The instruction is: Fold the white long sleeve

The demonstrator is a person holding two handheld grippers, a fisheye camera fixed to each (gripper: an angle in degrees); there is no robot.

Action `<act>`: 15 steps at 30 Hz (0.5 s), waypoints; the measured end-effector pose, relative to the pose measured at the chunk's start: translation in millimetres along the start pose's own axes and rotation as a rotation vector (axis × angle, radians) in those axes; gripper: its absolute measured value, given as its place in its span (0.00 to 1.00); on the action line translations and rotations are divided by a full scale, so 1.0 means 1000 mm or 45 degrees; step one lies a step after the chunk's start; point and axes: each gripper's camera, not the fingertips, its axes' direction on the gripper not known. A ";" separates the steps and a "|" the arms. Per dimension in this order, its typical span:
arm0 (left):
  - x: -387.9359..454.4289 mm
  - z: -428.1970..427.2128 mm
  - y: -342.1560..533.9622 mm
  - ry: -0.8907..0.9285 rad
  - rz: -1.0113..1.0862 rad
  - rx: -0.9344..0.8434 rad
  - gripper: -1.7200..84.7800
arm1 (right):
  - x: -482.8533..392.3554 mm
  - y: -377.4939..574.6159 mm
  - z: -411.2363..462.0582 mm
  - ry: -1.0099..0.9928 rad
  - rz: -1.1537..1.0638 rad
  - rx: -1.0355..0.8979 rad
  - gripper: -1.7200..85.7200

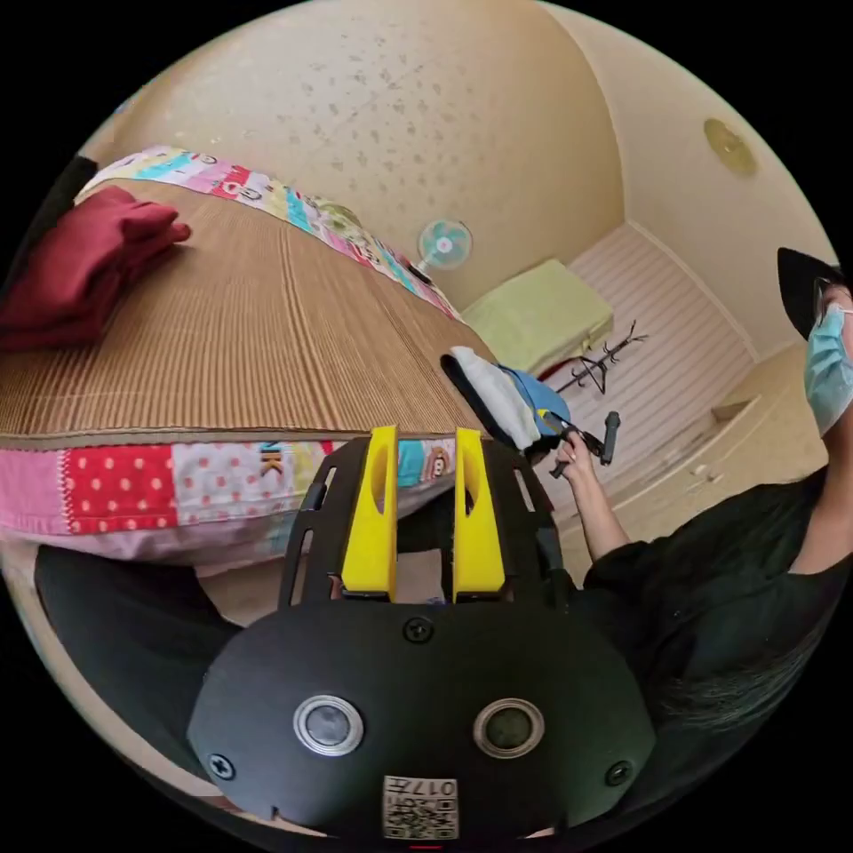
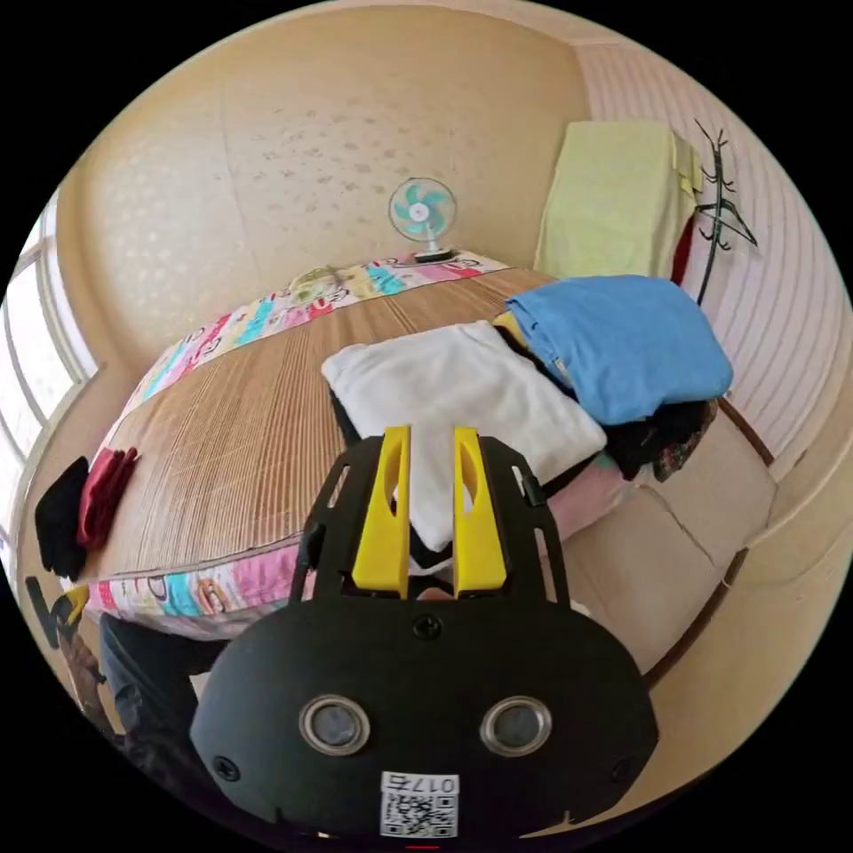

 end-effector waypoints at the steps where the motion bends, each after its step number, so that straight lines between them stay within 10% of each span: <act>1: 0.014 0.015 0.000 0.031 0.032 -0.041 0.14 | 0.009 -0.006 0.011 -0.010 0.016 -0.043 0.10; 4: 0.044 0.049 0.003 0.103 0.098 -0.163 0.14 | 0.020 -0.021 0.059 -0.085 0.059 -0.263 0.10; 15: 0.039 0.029 0.001 0.146 0.028 -0.057 0.11 | -0.218 0.076 -0.052 -0.819 -0.542 0.234 0.04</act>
